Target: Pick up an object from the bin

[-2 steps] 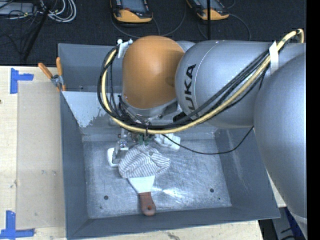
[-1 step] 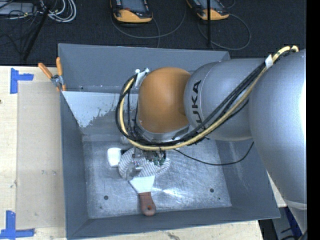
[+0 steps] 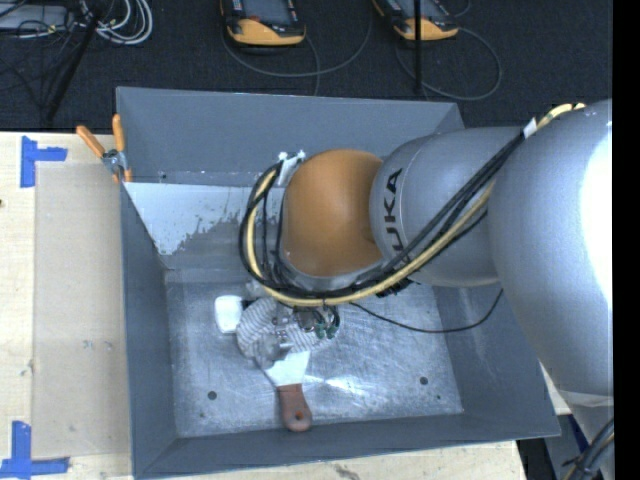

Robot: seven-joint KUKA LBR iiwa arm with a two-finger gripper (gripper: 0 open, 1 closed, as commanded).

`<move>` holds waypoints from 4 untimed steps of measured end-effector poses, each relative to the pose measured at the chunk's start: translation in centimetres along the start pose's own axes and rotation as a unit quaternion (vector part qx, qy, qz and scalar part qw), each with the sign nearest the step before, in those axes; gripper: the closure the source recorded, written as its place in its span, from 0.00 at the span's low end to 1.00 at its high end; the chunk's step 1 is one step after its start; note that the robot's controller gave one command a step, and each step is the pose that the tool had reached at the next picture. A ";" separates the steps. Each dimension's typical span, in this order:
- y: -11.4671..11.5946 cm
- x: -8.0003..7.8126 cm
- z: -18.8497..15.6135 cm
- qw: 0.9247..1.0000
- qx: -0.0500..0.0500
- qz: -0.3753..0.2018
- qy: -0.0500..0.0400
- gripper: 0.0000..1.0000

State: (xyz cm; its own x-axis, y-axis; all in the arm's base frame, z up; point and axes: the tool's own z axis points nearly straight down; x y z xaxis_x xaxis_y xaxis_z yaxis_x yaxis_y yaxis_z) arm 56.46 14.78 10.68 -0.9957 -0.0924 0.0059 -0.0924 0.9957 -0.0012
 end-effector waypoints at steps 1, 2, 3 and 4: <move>-1.9 -0.8 -2.9 1.000 -0.001 -0.025 -0.004 0.00; 0.4 -2.8 2.2 0.996 -0.004 -0.094 -0.002 0.00; 0.2 -2.6 2.7 0.995 -0.002 -0.097 -0.005 1.00; 0.2 -2.6 2.7 0.995 -0.002 -0.096 -0.005 1.00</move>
Offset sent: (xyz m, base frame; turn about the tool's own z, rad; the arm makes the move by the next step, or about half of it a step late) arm 0.0269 0.0064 -0.0368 -0.1976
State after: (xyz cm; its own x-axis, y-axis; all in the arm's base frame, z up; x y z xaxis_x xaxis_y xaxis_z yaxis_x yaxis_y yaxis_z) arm 59.00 15.24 8.00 -0.9594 -0.2820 -0.0036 -0.2820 0.9594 0.0027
